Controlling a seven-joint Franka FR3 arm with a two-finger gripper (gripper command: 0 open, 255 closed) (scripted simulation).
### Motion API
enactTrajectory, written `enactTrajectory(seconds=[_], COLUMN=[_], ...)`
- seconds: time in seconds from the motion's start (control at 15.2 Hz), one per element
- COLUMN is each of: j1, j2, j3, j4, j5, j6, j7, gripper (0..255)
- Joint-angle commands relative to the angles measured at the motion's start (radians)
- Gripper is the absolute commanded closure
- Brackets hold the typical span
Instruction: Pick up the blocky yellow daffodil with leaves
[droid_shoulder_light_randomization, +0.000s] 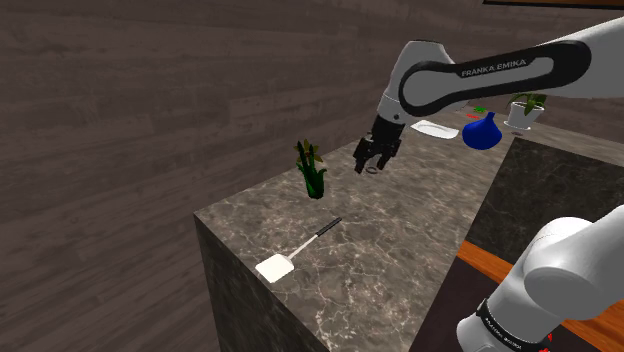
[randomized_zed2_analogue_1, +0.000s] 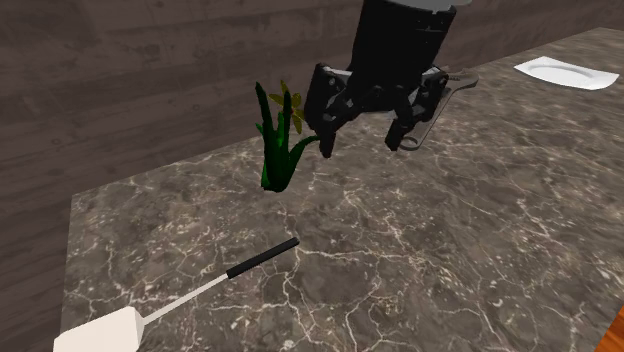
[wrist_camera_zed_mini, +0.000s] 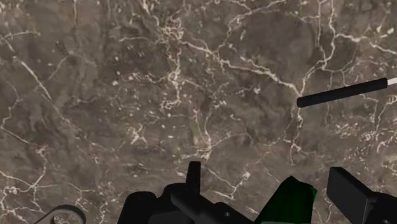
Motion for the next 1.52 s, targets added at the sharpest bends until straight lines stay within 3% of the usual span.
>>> enactTrajectory(seconds=[0.0, 0.46, 0.92, 1.45], j1=[0.002, 0.006, 0.015, 0.018], j2=[0.068, 0.294, 0.521, 0.579], j3=[0.012, 0.051, 0.070, 0.069], j4=[0.034, 0.168, 0.365, 0.327], j5=[0.002, -0.017, -0.085, -0.092], j6=[0.069, 0.272, 0.411, 0.510], j7=[0.017, 0.091, 0.187, 0.192], gripper=[0, 0, 0, 0])
